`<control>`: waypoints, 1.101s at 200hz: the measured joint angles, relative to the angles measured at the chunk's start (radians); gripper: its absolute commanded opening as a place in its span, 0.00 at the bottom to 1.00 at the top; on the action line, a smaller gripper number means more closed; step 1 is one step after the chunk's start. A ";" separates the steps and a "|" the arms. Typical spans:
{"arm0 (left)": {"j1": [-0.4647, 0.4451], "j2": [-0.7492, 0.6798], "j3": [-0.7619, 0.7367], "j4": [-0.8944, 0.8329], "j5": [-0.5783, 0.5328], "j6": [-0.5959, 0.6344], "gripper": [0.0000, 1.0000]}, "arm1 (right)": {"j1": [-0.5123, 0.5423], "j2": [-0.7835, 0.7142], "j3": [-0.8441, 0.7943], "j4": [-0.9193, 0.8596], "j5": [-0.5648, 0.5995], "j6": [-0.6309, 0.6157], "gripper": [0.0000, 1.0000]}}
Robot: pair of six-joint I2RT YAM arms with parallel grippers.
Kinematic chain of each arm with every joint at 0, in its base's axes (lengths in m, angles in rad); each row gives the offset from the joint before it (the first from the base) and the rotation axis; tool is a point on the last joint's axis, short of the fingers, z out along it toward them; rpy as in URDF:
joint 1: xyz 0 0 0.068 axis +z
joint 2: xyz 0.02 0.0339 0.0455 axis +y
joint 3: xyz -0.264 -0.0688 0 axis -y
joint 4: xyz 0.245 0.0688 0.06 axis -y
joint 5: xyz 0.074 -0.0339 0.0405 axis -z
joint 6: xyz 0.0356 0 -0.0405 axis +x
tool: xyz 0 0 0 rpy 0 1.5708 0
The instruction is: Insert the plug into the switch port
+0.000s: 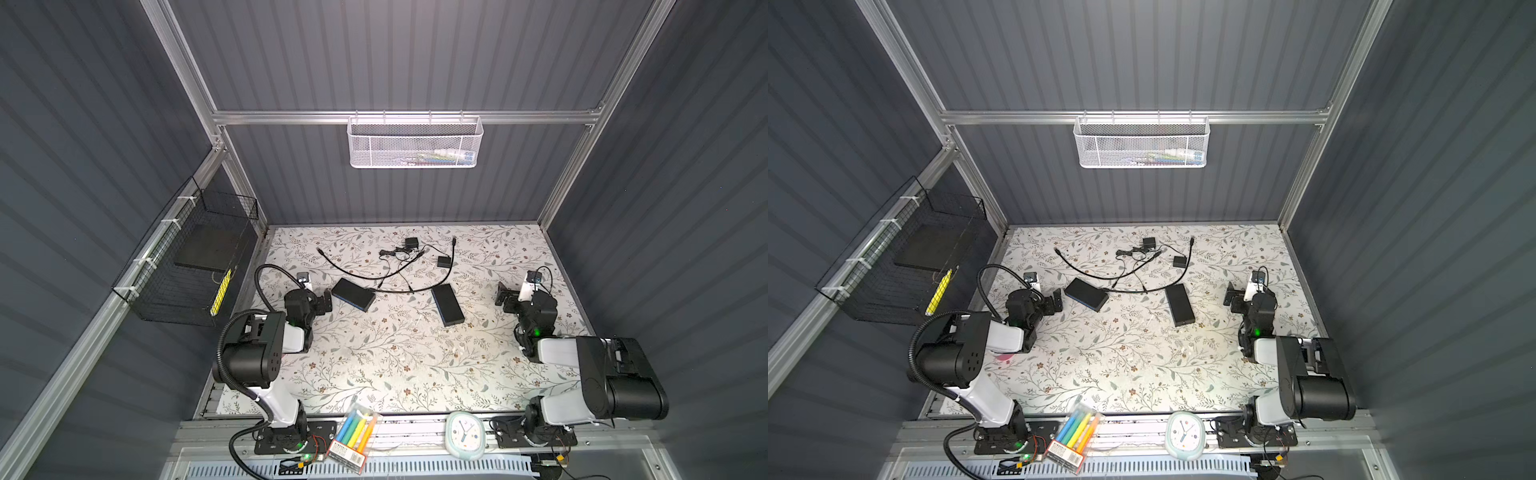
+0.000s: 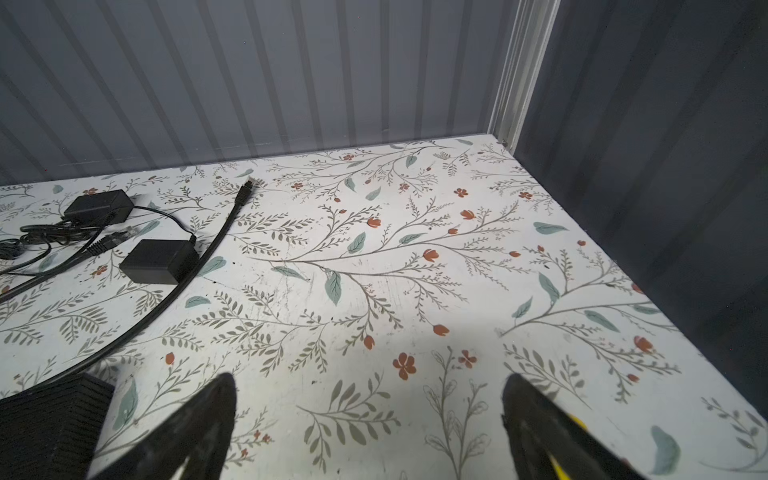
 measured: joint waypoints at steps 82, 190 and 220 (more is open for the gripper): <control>0.000 0.000 0.000 0.000 0.000 0.000 1.00 | 0.000 0.000 0.000 0.000 0.000 0.000 0.99; -0.001 0.000 0.004 -0.009 0.000 0.001 0.99 | -0.024 0.000 0.006 -0.005 -0.046 0.006 0.95; -0.003 -0.002 0.007 -0.021 0.001 0.008 0.74 | -0.025 0.000 0.010 -0.011 -0.052 0.018 0.77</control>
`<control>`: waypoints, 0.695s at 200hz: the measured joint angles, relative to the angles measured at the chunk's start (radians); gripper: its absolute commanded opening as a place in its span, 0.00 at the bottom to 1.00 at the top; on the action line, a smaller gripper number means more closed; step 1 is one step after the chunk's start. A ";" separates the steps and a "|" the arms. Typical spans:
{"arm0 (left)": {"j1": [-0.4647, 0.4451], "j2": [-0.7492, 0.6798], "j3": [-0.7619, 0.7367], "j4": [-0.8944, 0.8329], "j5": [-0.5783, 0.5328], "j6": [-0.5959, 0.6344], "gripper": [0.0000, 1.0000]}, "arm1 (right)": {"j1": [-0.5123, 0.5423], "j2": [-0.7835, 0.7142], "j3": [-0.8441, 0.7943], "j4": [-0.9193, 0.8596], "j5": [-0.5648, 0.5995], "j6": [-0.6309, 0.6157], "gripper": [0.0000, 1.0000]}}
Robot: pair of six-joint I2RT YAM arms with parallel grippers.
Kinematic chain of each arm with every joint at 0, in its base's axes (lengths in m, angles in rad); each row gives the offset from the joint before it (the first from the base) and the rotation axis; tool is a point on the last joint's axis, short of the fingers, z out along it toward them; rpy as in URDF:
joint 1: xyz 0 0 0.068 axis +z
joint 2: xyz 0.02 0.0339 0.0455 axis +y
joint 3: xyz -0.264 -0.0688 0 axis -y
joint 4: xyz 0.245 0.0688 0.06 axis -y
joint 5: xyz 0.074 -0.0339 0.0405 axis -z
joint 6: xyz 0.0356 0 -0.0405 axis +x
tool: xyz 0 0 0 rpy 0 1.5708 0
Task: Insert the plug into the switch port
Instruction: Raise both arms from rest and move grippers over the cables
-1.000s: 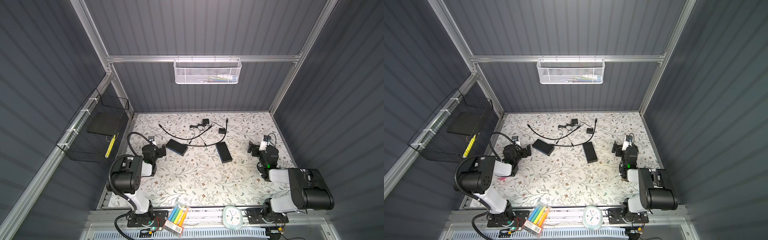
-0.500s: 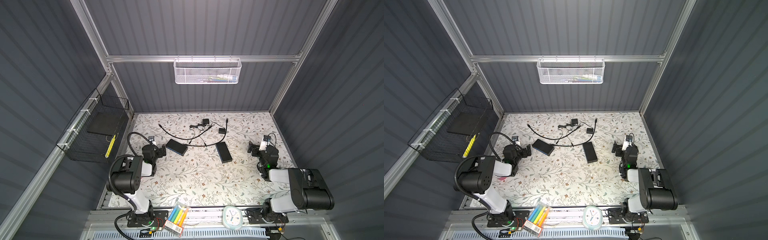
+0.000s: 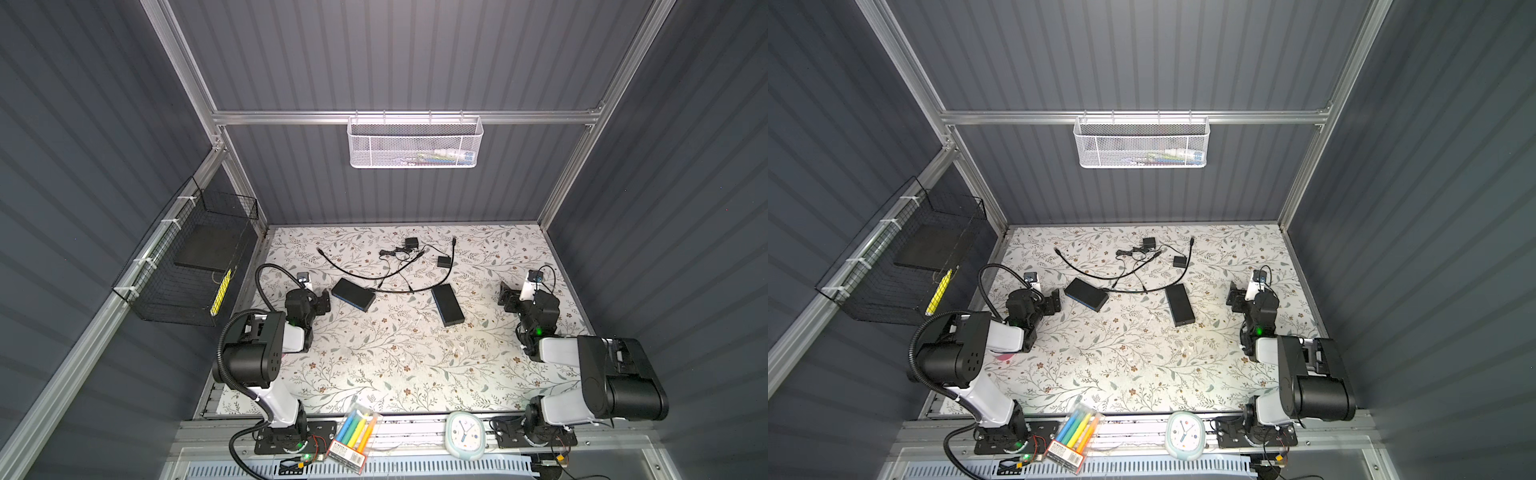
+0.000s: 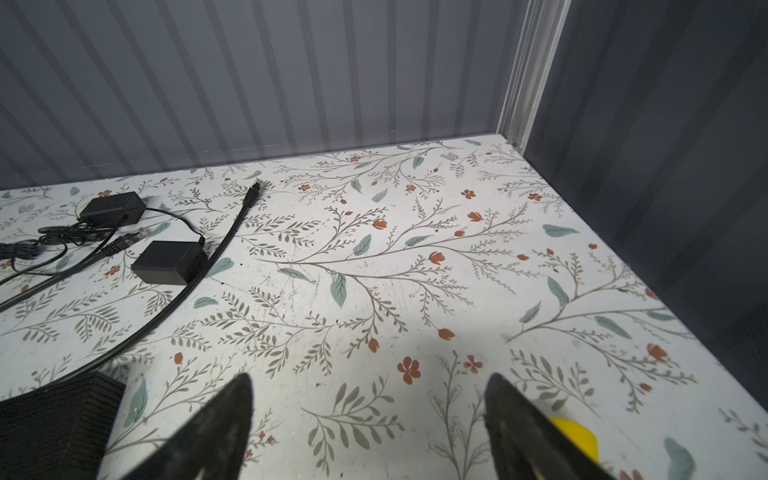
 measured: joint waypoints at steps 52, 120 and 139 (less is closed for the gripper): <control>-0.025 -0.246 0.273 -0.491 -0.095 -0.063 0.72 | 0.035 -0.119 0.372 -0.569 0.058 -0.006 0.77; -0.151 -0.472 0.361 -0.869 -0.118 -0.248 0.72 | 0.360 -0.050 0.631 -1.067 0.063 0.047 0.78; -0.151 -0.473 0.362 -0.959 -0.090 -0.290 0.71 | 0.439 0.044 0.719 -1.192 0.029 0.038 0.78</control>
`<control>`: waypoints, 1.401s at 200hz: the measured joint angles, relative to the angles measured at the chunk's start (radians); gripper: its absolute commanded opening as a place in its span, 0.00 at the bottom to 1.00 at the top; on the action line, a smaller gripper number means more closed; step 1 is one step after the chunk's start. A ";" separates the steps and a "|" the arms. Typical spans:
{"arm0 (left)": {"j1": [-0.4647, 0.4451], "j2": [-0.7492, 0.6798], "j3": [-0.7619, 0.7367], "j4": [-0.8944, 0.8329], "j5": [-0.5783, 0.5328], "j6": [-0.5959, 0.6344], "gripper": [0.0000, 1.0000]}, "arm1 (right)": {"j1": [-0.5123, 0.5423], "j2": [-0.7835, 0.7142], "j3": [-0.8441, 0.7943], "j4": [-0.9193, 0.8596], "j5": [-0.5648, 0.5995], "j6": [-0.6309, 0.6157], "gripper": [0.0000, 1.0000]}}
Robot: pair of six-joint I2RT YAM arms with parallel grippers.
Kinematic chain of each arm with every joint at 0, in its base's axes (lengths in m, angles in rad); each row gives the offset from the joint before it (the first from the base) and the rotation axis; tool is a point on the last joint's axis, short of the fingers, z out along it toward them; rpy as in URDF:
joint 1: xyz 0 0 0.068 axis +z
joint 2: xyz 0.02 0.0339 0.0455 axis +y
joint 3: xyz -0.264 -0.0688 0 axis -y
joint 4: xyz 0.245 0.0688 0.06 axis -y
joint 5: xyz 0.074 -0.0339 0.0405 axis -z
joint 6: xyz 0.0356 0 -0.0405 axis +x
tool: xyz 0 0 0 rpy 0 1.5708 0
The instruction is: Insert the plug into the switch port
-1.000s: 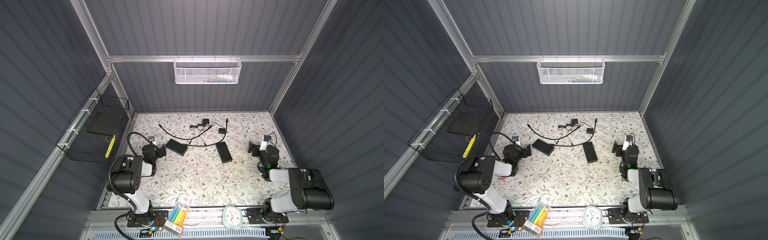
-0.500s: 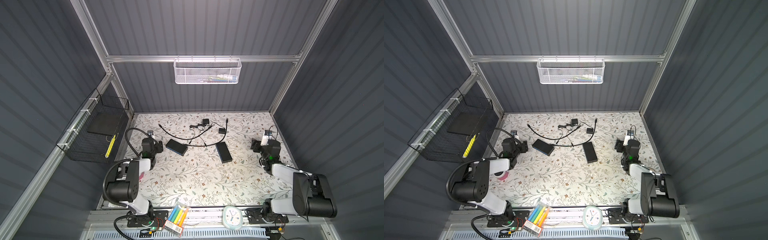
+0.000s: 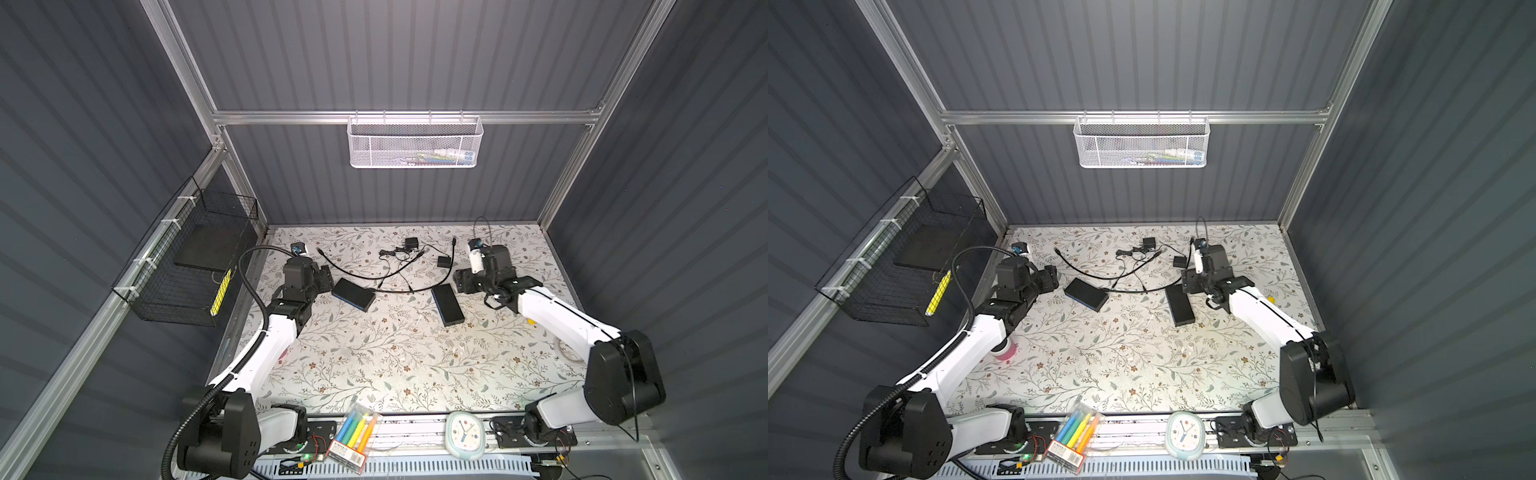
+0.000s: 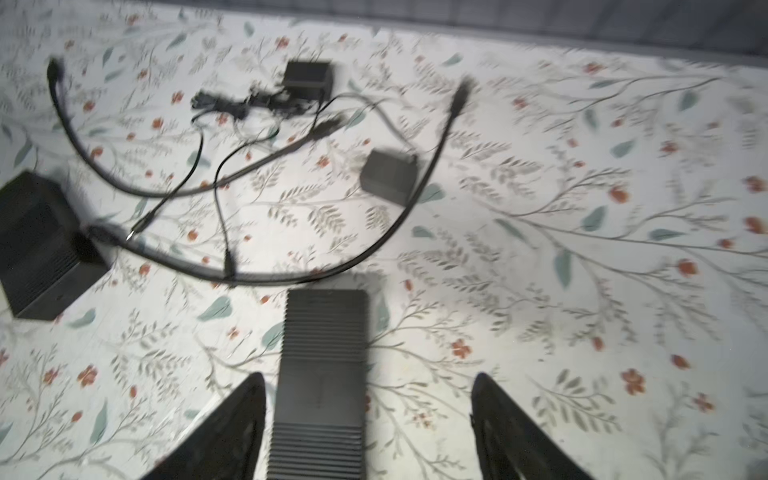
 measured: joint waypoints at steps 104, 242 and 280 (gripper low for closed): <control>0.000 0.066 0.064 -0.173 0.116 -0.074 0.72 | 0.130 0.483 0.519 -0.185 0.013 0.131 0.65; 0.000 0.056 0.075 -0.221 0.154 -0.064 0.72 | 0.235 0.834 0.819 -0.238 0.007 0.138 0.21; 0.000 0.053 0.075 -0.235 0.154 -0.064 0.72 | 0.236 0.892 0.898 -0.272 0.024 0.138 0.14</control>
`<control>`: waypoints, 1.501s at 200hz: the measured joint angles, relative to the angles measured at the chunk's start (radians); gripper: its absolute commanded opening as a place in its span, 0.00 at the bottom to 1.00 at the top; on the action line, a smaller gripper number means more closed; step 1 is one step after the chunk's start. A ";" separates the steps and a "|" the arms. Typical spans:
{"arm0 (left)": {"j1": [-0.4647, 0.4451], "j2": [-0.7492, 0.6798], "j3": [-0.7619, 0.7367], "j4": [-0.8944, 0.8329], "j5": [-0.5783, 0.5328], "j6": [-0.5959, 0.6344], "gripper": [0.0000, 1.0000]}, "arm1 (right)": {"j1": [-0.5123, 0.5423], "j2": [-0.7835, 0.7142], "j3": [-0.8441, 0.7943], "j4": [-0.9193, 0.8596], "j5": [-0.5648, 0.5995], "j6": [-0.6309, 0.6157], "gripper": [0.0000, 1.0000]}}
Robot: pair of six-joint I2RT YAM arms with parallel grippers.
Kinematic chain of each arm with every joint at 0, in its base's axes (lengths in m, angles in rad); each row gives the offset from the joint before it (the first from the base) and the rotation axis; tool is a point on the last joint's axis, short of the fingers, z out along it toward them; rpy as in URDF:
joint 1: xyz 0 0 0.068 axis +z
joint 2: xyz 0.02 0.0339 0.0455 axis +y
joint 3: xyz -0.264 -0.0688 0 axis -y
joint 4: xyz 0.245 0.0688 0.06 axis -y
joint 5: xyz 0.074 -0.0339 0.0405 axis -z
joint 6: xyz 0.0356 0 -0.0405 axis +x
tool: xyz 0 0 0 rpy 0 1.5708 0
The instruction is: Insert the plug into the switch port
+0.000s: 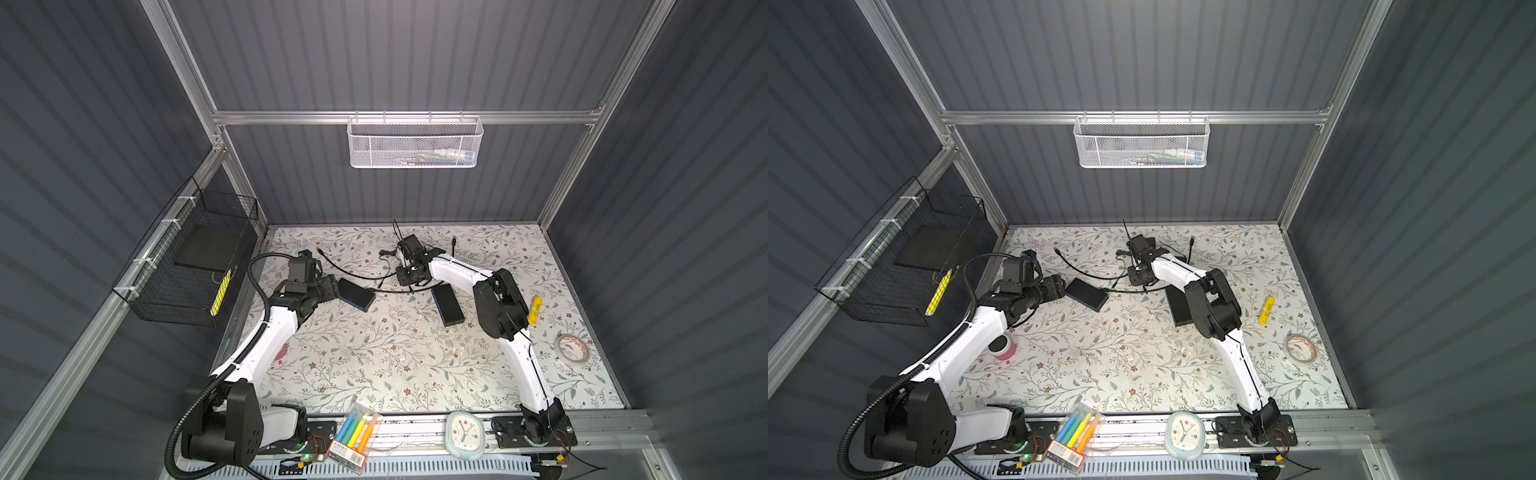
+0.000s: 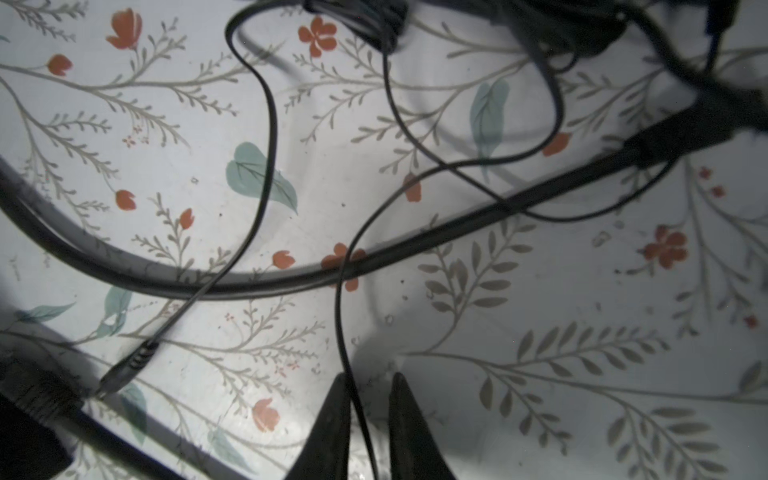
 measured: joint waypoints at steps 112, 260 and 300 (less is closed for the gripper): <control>0.000 -0.019 0.000 -0.015 0.009 -0.008 0.71 | -0.020 -0.121 0.003 -0.045 -0.024 0.010 0.00; 0.000 -0.049 -0.006 0.015 0.069 -0.037 0.69 | -0.063 -0.521 0.069 -0.075 0.137 -0.182 0.00; -0.004 -0.048 -0.009 0.031 0.093 -0.045 0.68 | -0.144 -0.580 0.271 -0.153 0.206 -0.239 0.00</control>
